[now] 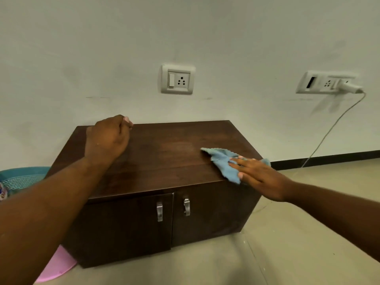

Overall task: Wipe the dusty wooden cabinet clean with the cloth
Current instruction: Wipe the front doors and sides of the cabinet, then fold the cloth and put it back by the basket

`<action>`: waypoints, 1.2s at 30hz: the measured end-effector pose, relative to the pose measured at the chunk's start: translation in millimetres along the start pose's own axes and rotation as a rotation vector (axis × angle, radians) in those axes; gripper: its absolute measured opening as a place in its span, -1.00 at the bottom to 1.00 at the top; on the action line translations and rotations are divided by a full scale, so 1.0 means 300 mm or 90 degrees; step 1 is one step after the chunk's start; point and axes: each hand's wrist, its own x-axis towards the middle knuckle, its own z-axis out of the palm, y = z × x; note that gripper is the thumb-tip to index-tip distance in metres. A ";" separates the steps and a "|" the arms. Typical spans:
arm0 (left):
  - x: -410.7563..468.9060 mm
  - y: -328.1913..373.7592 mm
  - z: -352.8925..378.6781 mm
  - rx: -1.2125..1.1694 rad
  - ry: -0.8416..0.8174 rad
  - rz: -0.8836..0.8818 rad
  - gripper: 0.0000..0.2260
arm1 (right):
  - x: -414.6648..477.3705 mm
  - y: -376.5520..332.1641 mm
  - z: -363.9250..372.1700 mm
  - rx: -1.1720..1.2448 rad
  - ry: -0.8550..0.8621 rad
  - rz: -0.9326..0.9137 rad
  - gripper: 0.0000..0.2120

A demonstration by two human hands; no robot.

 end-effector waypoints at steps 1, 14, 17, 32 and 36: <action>0.001 0.019 0.003 -0.004 -0.004 0.005 -0.59 | 0.001 0.047 -0.013 0.024 0.007 0.044 -0.62; 0.025 -0.011 0.057 -0.006 -0.003 0.004 -0.59 | 0.479 0.149 -0.180 -0.088 0.105 0.207 -0.66; 0.048 -0.031 0.049 -0.108 -0.058 0.032 -0.67 | 0.574 -0.065 -0.262 0.002 0.207 0.101 -0.73; -0.030 -0.295 -0.261 -0.366 0.049 -0.186 -0.58 | 0.807 -1.033 -0.161 0.509 0.031 -0.187 -0.63; -0.089 -0.468 -0.372 -0.245 0.134 -0.264 -0.71 | 0.847 -1.190 -0.079 0.354 0.051 -0.211 -0.51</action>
